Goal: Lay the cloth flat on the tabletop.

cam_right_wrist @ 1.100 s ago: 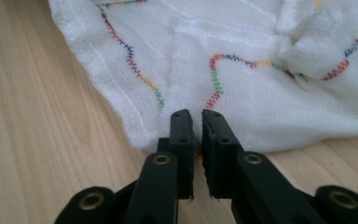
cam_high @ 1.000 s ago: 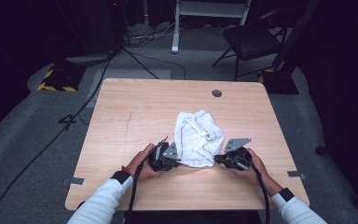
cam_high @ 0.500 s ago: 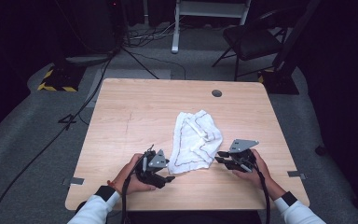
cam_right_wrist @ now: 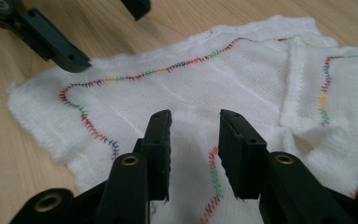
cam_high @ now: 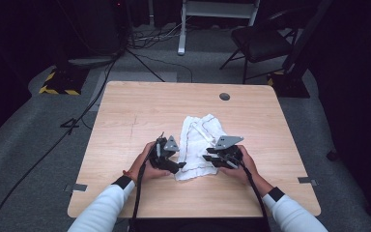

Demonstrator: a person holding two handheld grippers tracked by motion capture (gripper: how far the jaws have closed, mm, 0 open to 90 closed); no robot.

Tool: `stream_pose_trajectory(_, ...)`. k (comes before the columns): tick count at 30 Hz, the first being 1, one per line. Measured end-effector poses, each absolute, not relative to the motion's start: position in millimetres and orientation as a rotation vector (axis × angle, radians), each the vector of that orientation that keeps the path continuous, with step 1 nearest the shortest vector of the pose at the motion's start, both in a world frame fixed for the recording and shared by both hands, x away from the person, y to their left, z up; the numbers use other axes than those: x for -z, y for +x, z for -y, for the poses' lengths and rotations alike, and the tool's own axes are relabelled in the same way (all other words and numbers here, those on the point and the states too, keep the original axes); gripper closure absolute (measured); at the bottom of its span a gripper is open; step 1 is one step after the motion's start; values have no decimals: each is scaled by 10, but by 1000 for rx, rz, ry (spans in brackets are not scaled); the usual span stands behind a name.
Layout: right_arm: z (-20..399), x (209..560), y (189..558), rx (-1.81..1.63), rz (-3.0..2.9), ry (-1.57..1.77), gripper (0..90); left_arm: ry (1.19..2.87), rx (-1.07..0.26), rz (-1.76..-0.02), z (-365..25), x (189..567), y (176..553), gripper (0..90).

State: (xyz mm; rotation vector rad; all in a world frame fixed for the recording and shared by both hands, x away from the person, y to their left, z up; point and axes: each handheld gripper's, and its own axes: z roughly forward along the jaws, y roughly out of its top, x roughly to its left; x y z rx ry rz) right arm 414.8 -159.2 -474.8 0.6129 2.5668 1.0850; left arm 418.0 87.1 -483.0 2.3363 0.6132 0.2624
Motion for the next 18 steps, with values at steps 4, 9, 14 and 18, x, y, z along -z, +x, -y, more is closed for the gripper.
stream_pose_trajectory(4, 1481, 4804, 4238, -1017, -2576, 625, 571, 2357, -273, -640, -760, 4888, 4349, 276)
stream_pose_trajectory(9, 1479, 4883, 4279, -982, -2606, 648, 585, 2366, -245, -644, -682, 4920, 4466, 320)
stream_pose_trajectory(14, 1524, 4869, 4233, -960, -2601, 610, 801, 2368, -221, -640, -701, 4918, 4460, 376)
stream_pose_trajectory(18, 1616, 4846, 4189, -947, -2593, 602, 838, 2371, -225, -636, -710, 4914, 4429, 387)
